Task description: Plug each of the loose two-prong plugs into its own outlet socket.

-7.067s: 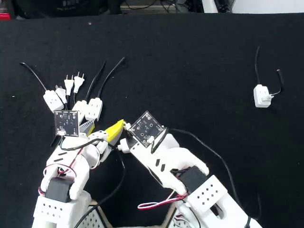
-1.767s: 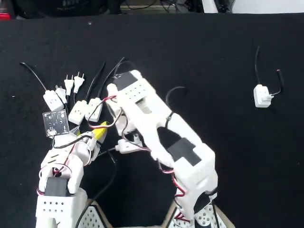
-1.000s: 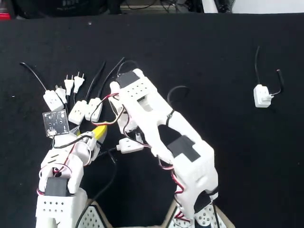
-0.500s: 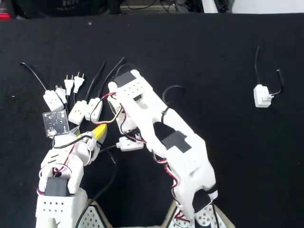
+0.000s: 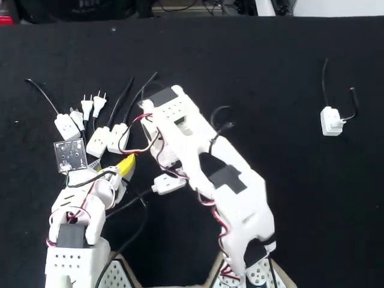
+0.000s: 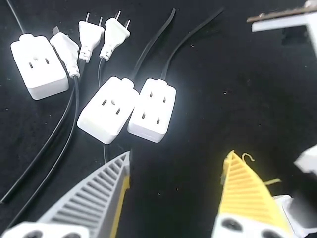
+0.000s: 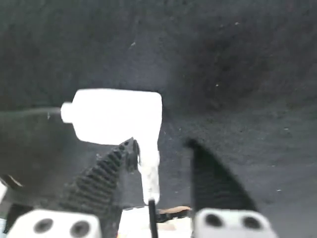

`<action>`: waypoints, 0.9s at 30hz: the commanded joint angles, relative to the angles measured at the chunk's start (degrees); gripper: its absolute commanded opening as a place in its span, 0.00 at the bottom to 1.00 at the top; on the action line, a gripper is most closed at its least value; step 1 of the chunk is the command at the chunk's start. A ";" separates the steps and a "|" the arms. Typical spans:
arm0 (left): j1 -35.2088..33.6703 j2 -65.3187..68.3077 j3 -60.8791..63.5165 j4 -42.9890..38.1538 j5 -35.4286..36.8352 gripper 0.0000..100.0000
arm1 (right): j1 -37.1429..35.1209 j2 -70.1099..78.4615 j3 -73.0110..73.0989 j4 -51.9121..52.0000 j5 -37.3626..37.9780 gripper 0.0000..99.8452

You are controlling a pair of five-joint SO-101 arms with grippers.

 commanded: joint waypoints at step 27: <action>-33.19 -0.62 -3.82 -3.34 11.60 0.30 | -7.82 -22.81 27.38 -18.20 69.45 0.32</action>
